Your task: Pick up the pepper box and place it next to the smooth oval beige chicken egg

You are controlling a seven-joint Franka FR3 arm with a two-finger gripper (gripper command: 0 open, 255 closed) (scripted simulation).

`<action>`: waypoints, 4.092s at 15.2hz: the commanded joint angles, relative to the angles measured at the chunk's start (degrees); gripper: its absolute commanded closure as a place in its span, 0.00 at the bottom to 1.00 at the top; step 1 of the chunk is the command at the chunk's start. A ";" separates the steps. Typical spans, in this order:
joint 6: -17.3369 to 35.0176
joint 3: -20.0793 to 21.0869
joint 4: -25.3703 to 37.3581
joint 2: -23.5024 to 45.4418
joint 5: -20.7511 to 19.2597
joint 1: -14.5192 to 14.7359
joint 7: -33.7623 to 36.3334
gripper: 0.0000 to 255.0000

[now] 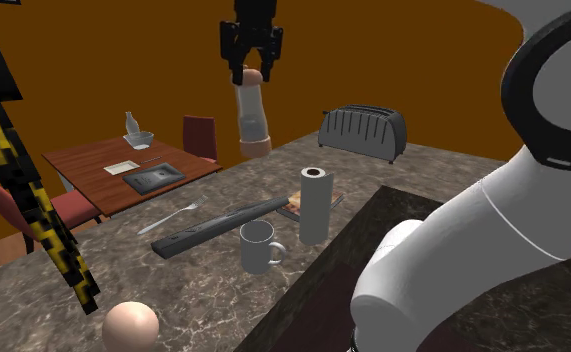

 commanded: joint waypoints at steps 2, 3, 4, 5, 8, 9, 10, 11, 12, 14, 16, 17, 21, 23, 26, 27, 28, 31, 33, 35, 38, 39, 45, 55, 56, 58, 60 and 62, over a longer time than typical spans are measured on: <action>-1.06 3.22 -1.98 -2.97 1.05 0.62 3.93 1.00; -1.38 4.30 -2.54 -3.84 1.48 0.85 5.23 1.00; -1.69 5.39 -3.03 -4.66 1.95 1.06 6.52 1.00; -2.02 6.48 -3.46 -5.42 2.46 1.26 7.82 1.00; -3.00 9.82 -4.34 -7.38 4.12 1.86 11.75 1.00; -3.32 10.94 -4.50 -7.92 4.72 2.04 13.07 1.00; -3.64 12.07 -4.60 -8.41 5.34 2.24 14.40 1.00; -3.96 13.21 -4.63 -8.84 5.96 2.44 15.75 1.00; -4.27 14.36 -4.60 -9.21 6.60 2.62 17.10 1.00; -4.87 16.70 -4.36 -9.80 7.92 2.93 19.82 1.00; -5.33 18.64 -3.97 -10.11 9.01 3.14 22.06 1.00; -4.63 18.63 -5.26 -10.70 9.11 3.22 21.99 1.00; -1.89 18.65 -10.22 -12.94 9.48 3.56 21.76 1.00; -0.54 18.69 -12.61 -13.99 9.67 3.73 21.66 1.00; 1.44 18.79 -16.08 -15.48 9.96 3.99 21.53 1.00; 2.09 18.83 -17.20 -15.96 10.06 4.07 21.49 1.00; 2.74 18.87 -18.32 -16.43 10.15 4.16 21.45 1.00; 4.67 19.03 -21.60 -17.78 10.46 4.41 21.35 1.00; 5.95 19.16 -23.72 -18.64 10.67 4.59 21.30 1.00; 7.22 19.30 -25.81 -19.46 10.89 4.76 21.25 1.00; 9.11 19.54 -28.86 -20.62 11.23 5.02 21.18 1.00; 9.74 19.63 -29.86 -20.99 11.35 5.11 21.16 1.00; 13.53 20.24 -35.68 -23.03 12.11 5.65 21.07 1.00; 19.93 21.58 -44.72 -25.68 13.58 6.62 21.01 1.00; 20.58 21.74 -45.59 -25.89 13.74 6.72 21.00 1.00; 21.90 22.06 -47.30 -26.27 14.08 6.93 21.01 1.00; 23.23 22.41 -48.97 -26.61 14.43 7.14 21.01 1.00; 24.59 22.77 -50.62 -26.89 14.80 7.37 21.02 1.00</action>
